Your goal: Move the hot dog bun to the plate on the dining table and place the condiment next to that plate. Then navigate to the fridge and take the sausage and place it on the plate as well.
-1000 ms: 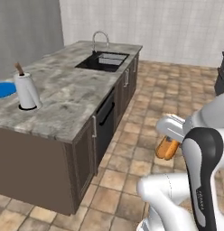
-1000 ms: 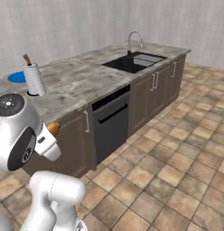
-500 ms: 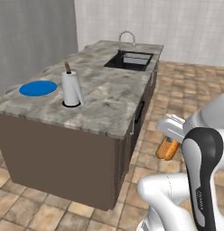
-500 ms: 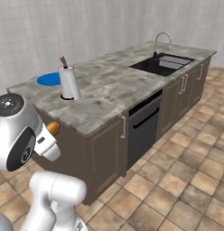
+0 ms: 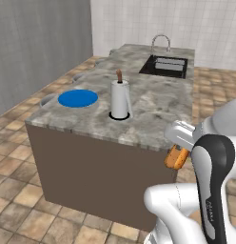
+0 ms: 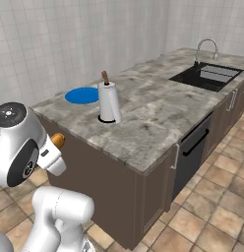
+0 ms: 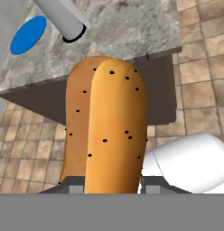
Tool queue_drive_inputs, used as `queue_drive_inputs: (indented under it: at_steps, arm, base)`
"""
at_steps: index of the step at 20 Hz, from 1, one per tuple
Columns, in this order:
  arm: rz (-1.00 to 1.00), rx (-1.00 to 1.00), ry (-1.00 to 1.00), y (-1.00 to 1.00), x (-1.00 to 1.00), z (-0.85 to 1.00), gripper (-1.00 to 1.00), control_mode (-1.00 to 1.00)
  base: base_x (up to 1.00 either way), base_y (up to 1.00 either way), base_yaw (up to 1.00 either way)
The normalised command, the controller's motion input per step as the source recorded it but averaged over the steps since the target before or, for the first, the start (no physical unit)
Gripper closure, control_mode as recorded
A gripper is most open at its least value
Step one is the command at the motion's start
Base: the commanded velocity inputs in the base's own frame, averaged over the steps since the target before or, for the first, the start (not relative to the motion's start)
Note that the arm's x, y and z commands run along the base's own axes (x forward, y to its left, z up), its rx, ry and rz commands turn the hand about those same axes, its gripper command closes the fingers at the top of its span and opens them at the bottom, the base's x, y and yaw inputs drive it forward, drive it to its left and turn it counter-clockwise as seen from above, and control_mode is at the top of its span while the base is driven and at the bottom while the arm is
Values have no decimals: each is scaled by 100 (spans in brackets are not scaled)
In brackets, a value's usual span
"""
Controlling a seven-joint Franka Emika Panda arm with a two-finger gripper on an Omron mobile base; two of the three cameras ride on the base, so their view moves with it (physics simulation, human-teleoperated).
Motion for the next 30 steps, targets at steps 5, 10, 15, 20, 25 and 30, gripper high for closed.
queue_drive_inputs:
  at_steps: [5,10,15,20,25,30]
  arm:
    - [0,0,0,0,0,0,100,100]
    - [0,0,0,0,0,0,100,100]
    - [0,0,0,0,0,0,100,100]
    - [0,0,0,0,0,0,100,100]
    - [0,0,0,0,0,0,100,100]
    - [0,0,0,0,0,0,100,100]
  base:
    - [52,100,-12]
    - [48,100,-24]
    - [49,100,-33]
    - [52,100,-46]
    - [43,83,-61]
    - [42,69,-69]
